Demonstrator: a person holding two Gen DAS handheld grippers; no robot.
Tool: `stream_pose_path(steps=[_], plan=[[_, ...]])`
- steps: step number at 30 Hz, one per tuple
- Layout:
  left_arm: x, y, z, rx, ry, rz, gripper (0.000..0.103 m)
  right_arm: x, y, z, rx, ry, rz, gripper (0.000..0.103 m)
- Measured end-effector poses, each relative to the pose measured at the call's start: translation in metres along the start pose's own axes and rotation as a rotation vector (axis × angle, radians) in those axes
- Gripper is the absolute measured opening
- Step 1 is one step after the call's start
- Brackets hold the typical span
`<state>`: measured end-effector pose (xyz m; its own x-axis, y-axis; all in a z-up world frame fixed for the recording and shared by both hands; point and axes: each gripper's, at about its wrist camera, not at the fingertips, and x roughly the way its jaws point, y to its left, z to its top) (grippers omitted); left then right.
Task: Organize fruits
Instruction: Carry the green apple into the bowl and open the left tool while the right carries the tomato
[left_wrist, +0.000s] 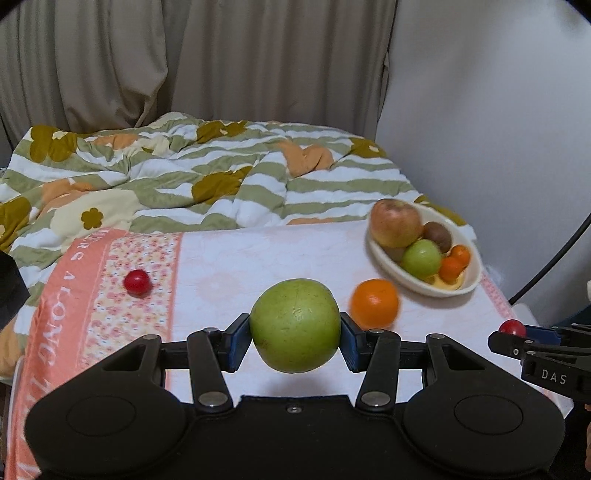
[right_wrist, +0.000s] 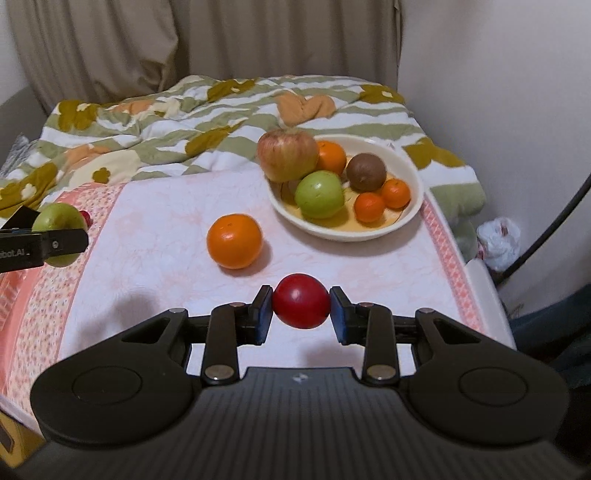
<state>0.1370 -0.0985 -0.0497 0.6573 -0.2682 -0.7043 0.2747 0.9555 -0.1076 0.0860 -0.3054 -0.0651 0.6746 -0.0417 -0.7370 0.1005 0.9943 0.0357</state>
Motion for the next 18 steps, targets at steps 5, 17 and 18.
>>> stream_pose_path(steps=[5, 17, 18], plan=[[-0.003, -0.038, 0.005, -0.009, -0.033, 0.011, 0.054, -0.012, -0.032, 0.007, -0.033, -0.026, 0.026, 0.048], [0.024, -0.129, 0.032, 0.033, -0.075, -0.010, 0.054, -0.008, -0.107, 0.043, -0.119, -0.070, 0.056, 0.048], [0.027, -0.134, 0.035, 0.042, -0.076, -0.014, 0.054, -0.006, -0.112, 0.046, -0.118, -0.073, 0.055, 0.048]])
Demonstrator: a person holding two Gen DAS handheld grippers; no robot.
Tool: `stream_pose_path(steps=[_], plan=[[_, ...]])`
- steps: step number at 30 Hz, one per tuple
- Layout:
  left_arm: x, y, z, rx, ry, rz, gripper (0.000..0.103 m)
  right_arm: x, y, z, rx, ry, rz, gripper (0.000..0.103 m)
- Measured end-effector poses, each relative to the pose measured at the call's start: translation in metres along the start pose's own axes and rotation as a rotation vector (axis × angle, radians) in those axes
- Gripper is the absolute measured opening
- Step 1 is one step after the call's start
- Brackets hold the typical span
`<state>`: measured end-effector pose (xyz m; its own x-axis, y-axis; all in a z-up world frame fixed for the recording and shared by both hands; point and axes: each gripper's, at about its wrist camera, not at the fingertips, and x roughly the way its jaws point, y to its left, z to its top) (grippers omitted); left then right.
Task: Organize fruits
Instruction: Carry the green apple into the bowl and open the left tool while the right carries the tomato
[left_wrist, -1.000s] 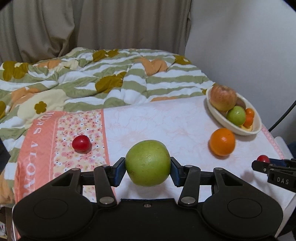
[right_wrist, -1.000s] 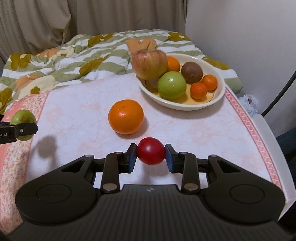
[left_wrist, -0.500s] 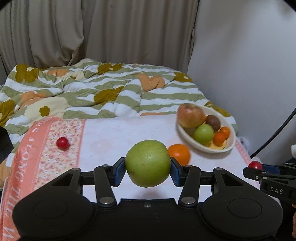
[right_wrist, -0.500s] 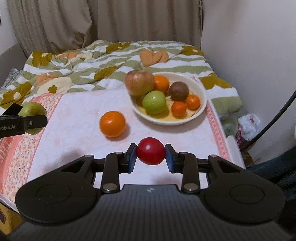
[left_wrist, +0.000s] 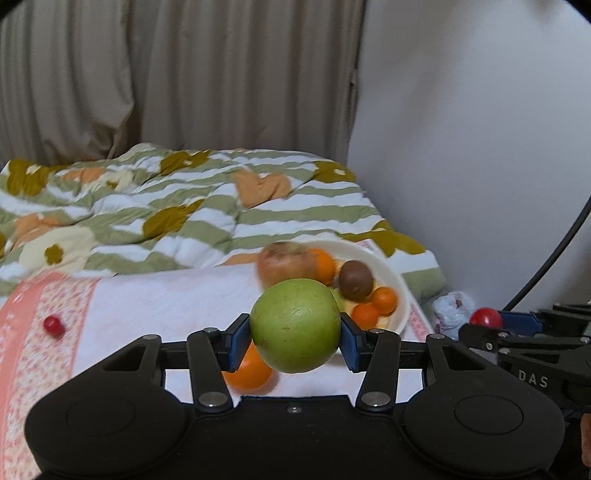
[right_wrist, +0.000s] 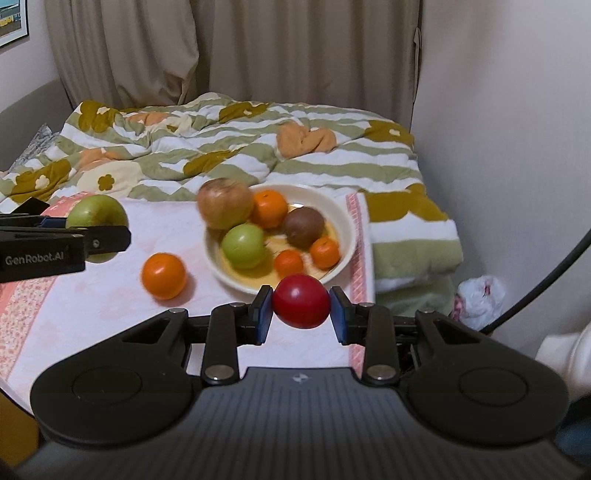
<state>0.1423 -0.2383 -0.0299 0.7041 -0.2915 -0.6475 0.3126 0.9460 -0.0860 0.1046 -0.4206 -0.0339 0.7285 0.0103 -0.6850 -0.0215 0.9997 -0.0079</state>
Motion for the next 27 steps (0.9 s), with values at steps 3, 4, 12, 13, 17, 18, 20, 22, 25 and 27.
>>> stream_pose_path(steps=[3, 4, 12, 13, 17, 18, 20, 22, 25, 27], plan=[[0.015, -0.015, 0.010, 0.032, 0.003, -0.015, 0.054, 0.007, -0.017, 0.009, 0.012, -0.008, -0.005, 0.048], [0.020, -0.020, 0.013, 0.043, 0.005, -0.020, 0.054, 0.011, -0.022, 0.013, 0.018, -0.011, -0.008, 0.048], [0.070, -0.046, 0.028, 0.144, 0.031, -0.045, 0.054, 0.041, -0.055, 0.033, 0.073, -0.006, -0.037, 0.048], [0.077, -0.048, 0.029, 0.160, 0.034, -0.048, 0.054, 0.046, -0.057, 0.034, 0.082, -0.002, -0.039, 0.048], [0.103, -0.057, 0.030, 0.228, 0.059, -0.055, 0.054, 0.064, -0.068, 0.038, 0.112, 0.018, -0.052, 0.048], [0.110, -0.058, 0.030, 0.239, 0.067, -0.058, 0.054, 0.069, -0.071, 0.039, 0.120, 0.024, -0.055, 0.048], [0.123, -0.061, 0.029, 0.258, 0.080, -0.064, 0.054, 0.077, -0.073, 0.040, 0.131, 0.036, -0.061, 0.048], [0.133, -0.064, 0.029, 0.279, 0.087, -0.065, 0.054, 0.085, -0.077, 0.040, 0.141, 0.047, -0.067, 0.048], [0.147, -0.069, 0.028, 0.306, 0.099, -0.067, 0.054, 0.094, -0.081, 0.039, 0.153, 0.062, -0.071, 0.048], [0.154, -0.072, 0.027, 0.319, 0.108, -0.067, 0.054, 0.100, -0.084, 0.040, 0.159, 0.071, -0.075, 0.048]])
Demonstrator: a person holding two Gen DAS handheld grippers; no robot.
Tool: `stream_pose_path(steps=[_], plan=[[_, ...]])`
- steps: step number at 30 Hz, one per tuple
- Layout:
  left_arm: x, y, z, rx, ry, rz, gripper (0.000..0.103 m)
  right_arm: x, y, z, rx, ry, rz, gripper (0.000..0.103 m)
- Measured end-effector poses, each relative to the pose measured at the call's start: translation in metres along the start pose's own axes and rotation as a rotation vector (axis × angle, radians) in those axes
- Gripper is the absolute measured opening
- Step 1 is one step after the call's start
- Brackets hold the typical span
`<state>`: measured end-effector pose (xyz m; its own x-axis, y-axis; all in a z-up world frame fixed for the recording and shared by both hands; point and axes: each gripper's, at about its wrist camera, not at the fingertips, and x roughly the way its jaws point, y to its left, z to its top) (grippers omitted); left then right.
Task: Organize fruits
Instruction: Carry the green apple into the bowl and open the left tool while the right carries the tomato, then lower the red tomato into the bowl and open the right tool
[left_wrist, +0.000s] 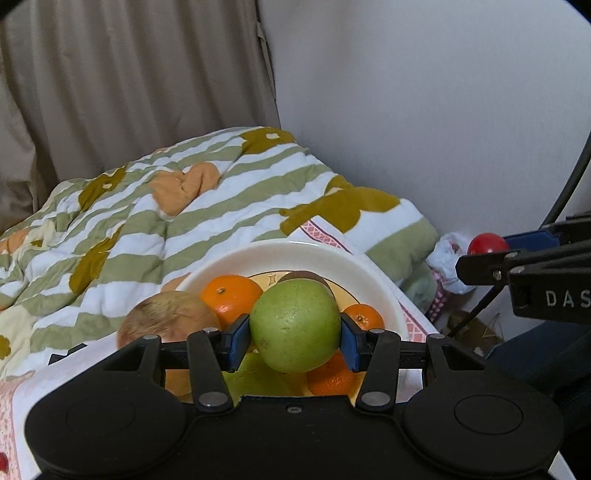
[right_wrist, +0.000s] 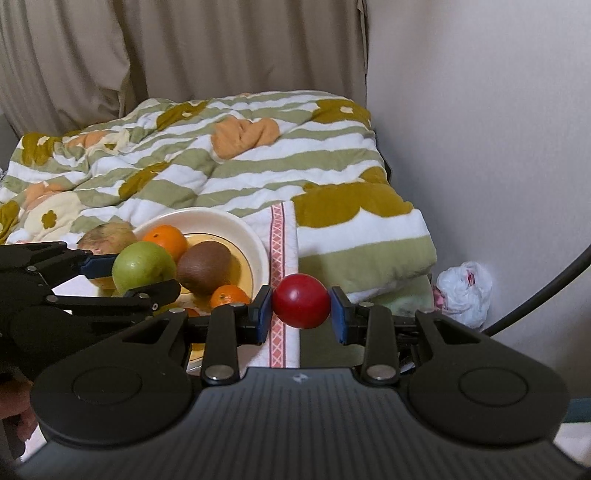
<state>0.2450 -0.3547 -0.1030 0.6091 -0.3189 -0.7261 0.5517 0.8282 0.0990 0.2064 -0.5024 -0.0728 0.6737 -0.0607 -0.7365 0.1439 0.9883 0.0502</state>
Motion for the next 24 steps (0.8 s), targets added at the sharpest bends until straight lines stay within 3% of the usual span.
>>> stream_pose_path(steps=[4, 6, 7, 9, 13, 17, 24], plan=[[0.008, -0.004, -0.002, 0.018, 0.018, 0.002, 0.054, 0.008, -0.002, 0.001, 0.012, 0.012, -0.005, 0.048], [0.008, -0.005, -0.002, 0.025, 0.004, 0.004, 0.059, 0.012, -0.003, 0.001, 0.014, 0.017, -0.006, 0.048], [0.007, -0.006, -0.001, 0.030, -0.004, 0.011, 0.063, 0.013, -0.003, 0.002, 0.015, 0.019, -0.006, 0.048], [0.006, -0.006, 0.001, 0.033, -0.016, 0.017, 0.085, 0.015, -0.003, 0.003, 0.015, 0.022, -0.007, 0.048], [-0.003, -0.002, 0.001, 0.018, -0.026, 0.013, 0.087, 0.017, -0.003, 0.005, 0.014, 0.017, -0.002, 0.048], [-0.019, 0.006, -0.003, -0.005, -0.044, 0.019, 0.099, 0.022, -0.001, 0.013, 0.003, 0.010, 0.014, 0.048], [-0.038, 0.030, -0.012, -0.085, -0.014, 0.040, 0.100, 0.038, 0.017, 0.028, -0.031, 0.021, 0.079, 0.048]])
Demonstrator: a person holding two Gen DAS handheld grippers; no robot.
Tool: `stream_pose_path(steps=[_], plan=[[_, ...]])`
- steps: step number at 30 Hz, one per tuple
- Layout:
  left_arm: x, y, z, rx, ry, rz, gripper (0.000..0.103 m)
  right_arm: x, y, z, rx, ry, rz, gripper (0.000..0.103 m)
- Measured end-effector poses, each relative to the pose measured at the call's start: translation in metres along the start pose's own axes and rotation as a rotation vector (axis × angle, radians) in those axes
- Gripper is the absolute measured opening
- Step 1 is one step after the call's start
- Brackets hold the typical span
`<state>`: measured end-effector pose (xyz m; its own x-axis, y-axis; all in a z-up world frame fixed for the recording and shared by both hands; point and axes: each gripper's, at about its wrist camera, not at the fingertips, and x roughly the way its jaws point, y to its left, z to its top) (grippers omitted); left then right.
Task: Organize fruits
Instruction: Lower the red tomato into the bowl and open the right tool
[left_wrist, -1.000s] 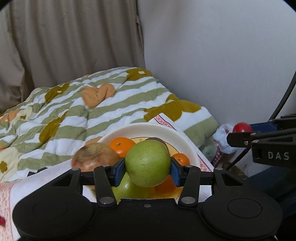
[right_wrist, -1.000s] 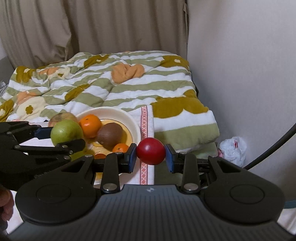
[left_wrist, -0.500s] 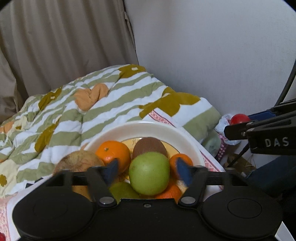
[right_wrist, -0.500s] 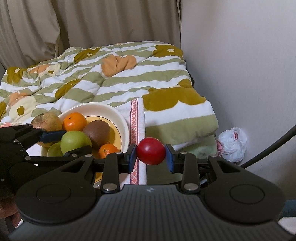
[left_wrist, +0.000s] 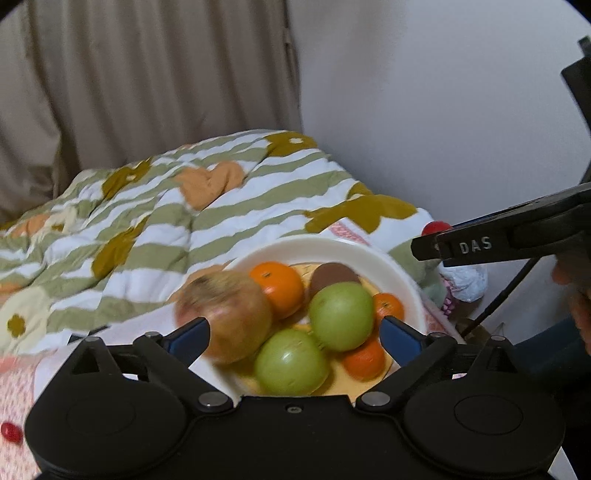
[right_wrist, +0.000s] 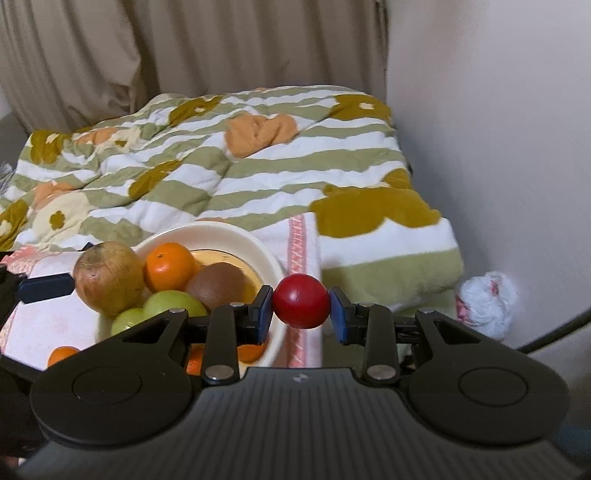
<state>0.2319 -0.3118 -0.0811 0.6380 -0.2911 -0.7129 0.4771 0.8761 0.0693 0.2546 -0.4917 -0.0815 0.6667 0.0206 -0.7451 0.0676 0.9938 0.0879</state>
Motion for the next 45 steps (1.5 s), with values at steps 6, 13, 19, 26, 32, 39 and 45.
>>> stream_pose_path(steps=[6, 13, 19, 26, 32, 39, 45], plan=[[-0.009, 0.021, -0.011, -0.064, 0.013, 0.026, 0.100, 0.023, 0.020, 0.000, -0.042, 0.024, 0.033, 0.048], [-0.017, 0.034, -0.021, -0.097, 0.014, 0.046, 0.100, 0.039, 0.025, -0.005, -0.032, 0.037, 0.045, 0.048], [-0.025, 0.040, -0.027, -0.116, 0.010, 0.057, 0.100, 0.037, 0.022, -0.007, 0.004, 0.005, 0.056, 0.069], [-0.035, 0.043, -0.031, -0.128, -0.001, 0.071, 0.100, 0.018, 0.018, -0.011, 0.035, -0.031, 0.018, 0.099], [-0.057, 0.041, -0.033, -0.147, -0.036, 0.084, 0.100, -0.008, 0.021, -0.017, 0.025, -0.047, 0.005, 0.099], [-0.094, 0.037, -0.040, -0.167, -0.080, 0.110, 0.100, -0.057, 0.028, -0.026, 0.022, -0.085, -0.001, 0.099], [-0.132, 0.039, -0.051, -0.210, -0.110, 0.129, 0.100, -0.103, 0.044, -0.037, -0.019, -0.128, -0.001, 0.103]])
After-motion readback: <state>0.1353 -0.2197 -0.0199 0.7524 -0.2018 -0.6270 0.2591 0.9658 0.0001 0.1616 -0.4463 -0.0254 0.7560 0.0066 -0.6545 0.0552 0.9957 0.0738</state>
